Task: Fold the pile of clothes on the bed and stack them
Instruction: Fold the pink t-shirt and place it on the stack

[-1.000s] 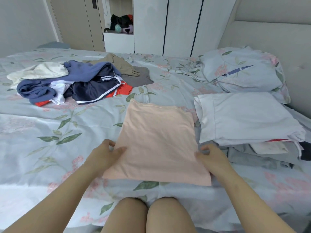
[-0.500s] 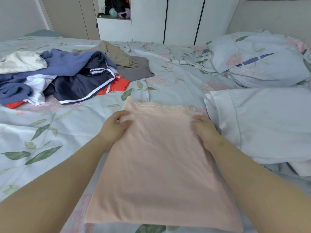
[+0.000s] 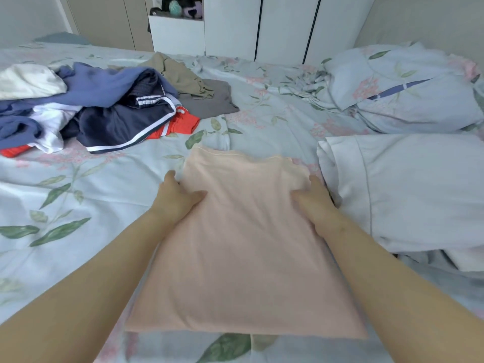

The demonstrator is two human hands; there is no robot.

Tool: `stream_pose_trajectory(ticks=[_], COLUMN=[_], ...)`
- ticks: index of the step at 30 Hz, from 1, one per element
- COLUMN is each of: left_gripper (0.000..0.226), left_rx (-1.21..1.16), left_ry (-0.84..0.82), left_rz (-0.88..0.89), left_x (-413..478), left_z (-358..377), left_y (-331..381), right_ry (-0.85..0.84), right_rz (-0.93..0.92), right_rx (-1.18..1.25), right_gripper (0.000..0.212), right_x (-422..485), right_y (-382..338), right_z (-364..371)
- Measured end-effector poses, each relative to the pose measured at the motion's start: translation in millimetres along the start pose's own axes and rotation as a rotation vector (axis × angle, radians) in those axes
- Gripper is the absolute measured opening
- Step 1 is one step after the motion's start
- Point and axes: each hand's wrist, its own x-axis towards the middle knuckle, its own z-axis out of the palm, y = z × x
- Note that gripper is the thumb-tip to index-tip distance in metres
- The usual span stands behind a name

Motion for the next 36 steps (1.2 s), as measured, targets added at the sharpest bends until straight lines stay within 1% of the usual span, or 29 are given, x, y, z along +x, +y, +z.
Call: stream_pose_trajectory(ticks=[2,3,4,5,6,7,8,9,10,12,15,19,23,26,28,32,36], left_gripper=[0.091,0.086,0.074,0.057,0.041,0.033,0.031,0.03,0.029,0.029,0.037,0.038,0.033,0.027,0.026,0.009,0.012], left_rx=[-0.078,-0.125,-0.176,-0.226,-0.278,-0.321,-0.356,-0.382,-0.407,-0.446,-0.476,-0.492,-0.452,-0.402,-0.409,-0.524,-0.596], left_ry=[-0.072,-0.117,-0.166,-0.215,-0.256,-0.283,-0.292,-0.294,-0.291,-0.287,-0.275,-0.296,-0.324,-0.357,-0.349,-0.268,-0.201], left_rz=[-0.117,-0.164,-0.192,-0.206,-0.222,-0.244,-0.269,-0.296,-0.32,-0.357,-0.397,-0.434,-0.404,-0.359,-0.323,-0.152,0.072], left_x=[-19.4,-26.8,-33.2,-40.4,-46.4,-51.9,-56.8,-61.0,-62.7,-63.2,-57.7,-50.5,-46.2,-41.5,-37.0,-30.5,-36.6], left_z=[-7.8,-12.0,-16.8,-21.1,-24.7,-27.7,-29.6,-31.1,-32.0,-33.1,-35.2,-34.1,-27.4,-26.0,-30.4,-46.8,-74.2], left_y=[-3.7,-5.5,-7.1,-7.0,-6.8,-6.4,-6.1,-5.8,-6.3,-6.7,-7.7,-10.4,-7.4,-0.8,5.1,32.4,75.5], right_ry=[0.002,0.007,0.006,-0.004,-0.005,-0.023,-0.061,-0.099,-0.131,-0.173,-0.222,-0.245,-0.268,-0.348,-0.375,-0.361,-0.326], right_rz=[0.014,0.02,0.038,0.064,0.095,0.13,0.158,0.175,0.193,0.235,0.296,0.3,0.348,0.425,0.427,0.344,0.163], right_rx=[0.043,0.094,0.167,0.232,0.265,0.29,0.317,0.34,0.362,0.421,0.494,0.513,0.571,0.593,0.633,0.787,0.887], right_gripper=[0.056,0.059,0.065,0.069,0.065,0.049,0.029,0.014,0.007,0.008,0.014,0.014,0.01,0.01,0.01,0.011,0.009], right_x=[-23.8,-34.5,-44.4,-52.3,-57.3,-62.3,-66.4,-69.2,-72.0,-73.6,-69.8,-62.2,-55.7,-50.0,-46.1,-43.0,-49.6], right_y=[5.7,8.6,11.5,14.9,16.9,18.1,19.1,20.5,20.7,21.4,20.5,18.9,14.1,6.8,-1.4,-29.6,-64.4], right_z=[-2.7,-4.9,-7.8,-11.1,-14.6,-18.6,-22.7,-25.4,-28.0,-31.2,-31.3,-26.4,-23.2,-28.2,-35.5,-55.9,-83.1])
